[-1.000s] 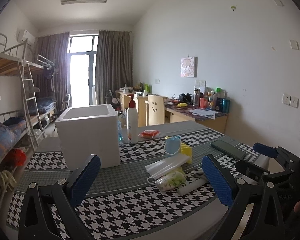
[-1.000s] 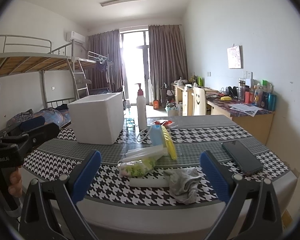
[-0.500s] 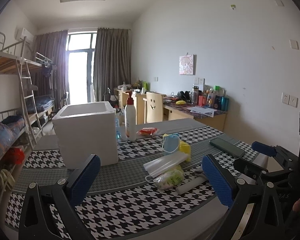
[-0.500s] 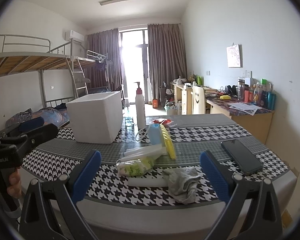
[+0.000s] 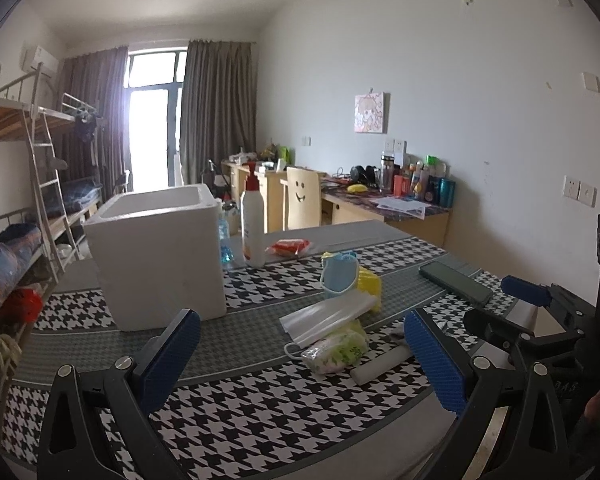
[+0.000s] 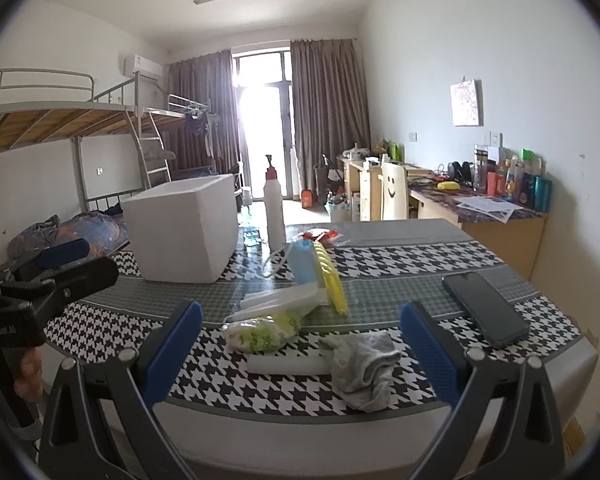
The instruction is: Organize soft objects
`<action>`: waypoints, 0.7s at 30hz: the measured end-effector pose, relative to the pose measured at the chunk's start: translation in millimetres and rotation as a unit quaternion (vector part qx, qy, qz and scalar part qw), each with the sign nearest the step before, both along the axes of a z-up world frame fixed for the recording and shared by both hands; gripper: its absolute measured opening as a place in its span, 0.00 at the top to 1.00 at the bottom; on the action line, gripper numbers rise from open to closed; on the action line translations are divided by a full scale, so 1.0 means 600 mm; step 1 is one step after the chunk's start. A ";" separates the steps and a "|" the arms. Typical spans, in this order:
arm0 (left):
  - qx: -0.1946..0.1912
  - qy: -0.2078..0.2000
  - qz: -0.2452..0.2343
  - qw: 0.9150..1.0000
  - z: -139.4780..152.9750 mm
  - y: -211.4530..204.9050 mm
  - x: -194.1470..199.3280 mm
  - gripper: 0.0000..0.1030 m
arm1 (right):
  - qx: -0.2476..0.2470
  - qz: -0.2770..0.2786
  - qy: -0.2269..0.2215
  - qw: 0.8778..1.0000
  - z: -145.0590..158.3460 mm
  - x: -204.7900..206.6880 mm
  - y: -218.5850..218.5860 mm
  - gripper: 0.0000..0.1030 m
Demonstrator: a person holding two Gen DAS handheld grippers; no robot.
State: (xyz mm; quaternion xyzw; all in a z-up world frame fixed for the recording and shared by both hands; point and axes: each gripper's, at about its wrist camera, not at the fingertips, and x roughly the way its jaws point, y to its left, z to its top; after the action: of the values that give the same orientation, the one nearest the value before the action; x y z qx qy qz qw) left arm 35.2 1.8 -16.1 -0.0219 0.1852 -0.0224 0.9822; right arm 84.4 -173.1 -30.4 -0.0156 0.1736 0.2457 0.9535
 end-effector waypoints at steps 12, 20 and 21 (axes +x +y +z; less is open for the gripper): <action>0.003 0.038 -0.019 0.999 -0.028 -0.013 0.041 0.01 | -0.010 -0.015 0.036 0.999 -0.022 0.034 -0.011 0.02; 0.006 0.063 -0.030 0.998 -0.047 -0.020 0.067 0.01 | -0.019 -0.022 0.058 0.998 -0.038 0.054 -0.015 0.02; 0.007 0.066 -0.031 0.997 -0.049 -0.021 0.070 0.01 | -0.020 -0.022 0.061 0.998 -0.041 0.055 -0.015 0.02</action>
State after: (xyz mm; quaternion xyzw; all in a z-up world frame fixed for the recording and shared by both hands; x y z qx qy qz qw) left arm 77.5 -10.7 -45.4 -0.0111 0.2501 -0.0505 0.9668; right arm 117.6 -182.4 -54.8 -0.0157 0.2364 0.2213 0.9460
